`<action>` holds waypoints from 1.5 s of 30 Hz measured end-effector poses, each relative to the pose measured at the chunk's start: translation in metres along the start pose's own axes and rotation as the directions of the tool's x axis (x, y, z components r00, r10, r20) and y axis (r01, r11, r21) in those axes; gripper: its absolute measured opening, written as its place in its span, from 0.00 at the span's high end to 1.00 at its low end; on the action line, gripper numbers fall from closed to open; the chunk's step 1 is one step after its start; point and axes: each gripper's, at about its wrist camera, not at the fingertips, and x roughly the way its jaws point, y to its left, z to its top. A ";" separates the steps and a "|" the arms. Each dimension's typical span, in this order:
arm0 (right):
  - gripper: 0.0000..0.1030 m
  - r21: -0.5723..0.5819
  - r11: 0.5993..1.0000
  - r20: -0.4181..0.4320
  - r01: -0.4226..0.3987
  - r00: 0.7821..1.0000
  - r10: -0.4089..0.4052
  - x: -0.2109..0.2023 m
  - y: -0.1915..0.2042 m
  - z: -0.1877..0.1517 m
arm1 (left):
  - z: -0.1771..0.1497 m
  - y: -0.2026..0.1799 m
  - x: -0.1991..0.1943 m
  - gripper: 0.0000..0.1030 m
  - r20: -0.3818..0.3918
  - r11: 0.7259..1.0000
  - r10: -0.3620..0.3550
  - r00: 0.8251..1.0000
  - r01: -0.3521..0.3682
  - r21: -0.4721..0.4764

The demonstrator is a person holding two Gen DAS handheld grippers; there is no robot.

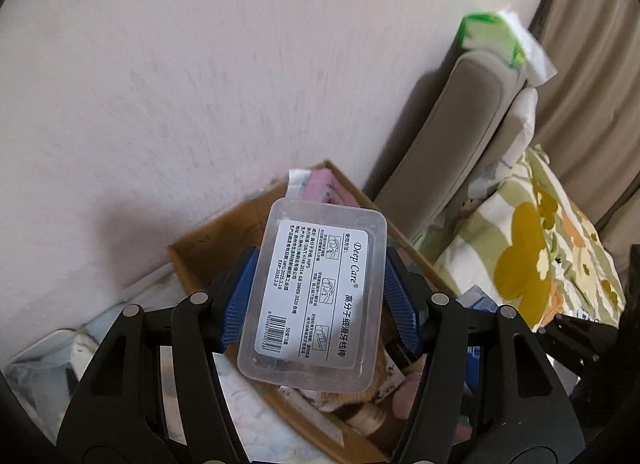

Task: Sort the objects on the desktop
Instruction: 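Carry the clear case and blue wipes pack into the box and open both tools, then withdraw both tools back over the table toward the lipstick and pink sock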

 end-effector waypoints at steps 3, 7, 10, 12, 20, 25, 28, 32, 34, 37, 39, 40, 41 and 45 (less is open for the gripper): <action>0.43 -0.017 1.000 -0.018 -0.001 1.000 0.000 0.011 0.001 0.000 | -0.006 0.001 0.019 0.44 -0.045 1.000 0.011 0.999 -0.011 0.000; 0.43 -0.019 1.000 -0.037 -0.018 0.999 0.017 0.021 0.003 0.002 | -0.013 0.004 0.033 0.44 -0.090 0.999 0.040 0.995 -0.039 0.011; 0.39 -0.051 0.999 -0.049 0.007 0.999 -0.010 0.025 0.008 0.005 | -0.013 0.006 0.039 0.43 -0.134 0.998 0.059 0.989 -0.060 0.003; 0.21 -0.066 0.998 -0.047 -0.005 0.999 0.002 0.025 0.011 0.007 | -0.012 0.007 0.044 0.18 -0.168 0.998 0.055 0.984 -0.059 -0.022; 0.20 -0.079 0.997 0.016 0.001 1.000 0.000 0.008 0.017 0.010 | -0.013 0.004 0.024 0.00 -0.116 0.997 0.076 0.990 -0.077 -0.009; 0.20 -0.075 0.997 0.037 0.011 0.999 -0.008 -0.003 0.027 0.010 | -0.023 0.011 -0.008 0.00 -0.098 0.997 0.074 0.992 -0.075 -0.001; 0.20 -0.080 0.997 0.052 0.016 0.999 -0.012 -0.011 0.038 0.009 | -0.033 0.025 -0.041 0.00 -0.086 0.995 0.099 0.991 -0.100 -0.005; 0.20 -0.128 0.991 0.060 0.041 0.998 -0.034 -0.017 0.063 0.012 | -0.047 0.046 -0.081 0.00 -0.038 0.992 0.111 0.993 -0.113 -0.049; 0.20 -0.160 0.986 0.062 0.054 0.997 -0.045 -0.023 0.076 0.011 | -0.056 0.058 -0.100 0.00 -0.019 0.990 0.123 0.992 -0.124 -0.073; 0.20 -0.193 0.979 0.087 0.060 0.995 -0.044 -0.031 0.097 0.011 | -0.066 0.074 -0.121 0.00 0.002 0.986 0.145 0.989 -0.144 -0.088; 0.20 -0.193 0.980 0.092 0.043 0.995 -0.025 -0.035 0.110 0.010 | -0.075 0.086 -0.136 0.00 0.011 0.983 0.159 0.987 -0.157 -0.095; 0.20 -0.192 0.981 0.096 0.022 0.995 -0.003 -0.038 0.117 0.010 | -0.081 0.094 -0.146 0.01 0.021 0.981 0.166 0.986 -0.163 -0.103; 0.20 -0.193 0.981 0.099 0.010 0.995 0.009 -0.039 0.123 0.009 | -0.084 0.098 -0.152 0.01 0.028 0.980 0.169 0.985 -0.165 -0.108; 0.20 -0.213 0.977 0.102 0.003 0.995 0.019 -0.040 0.146 0.009 | -0.100 0.124 -0.178 0.01 0.055 0.972 0.197 0.979 -0.188 -0.144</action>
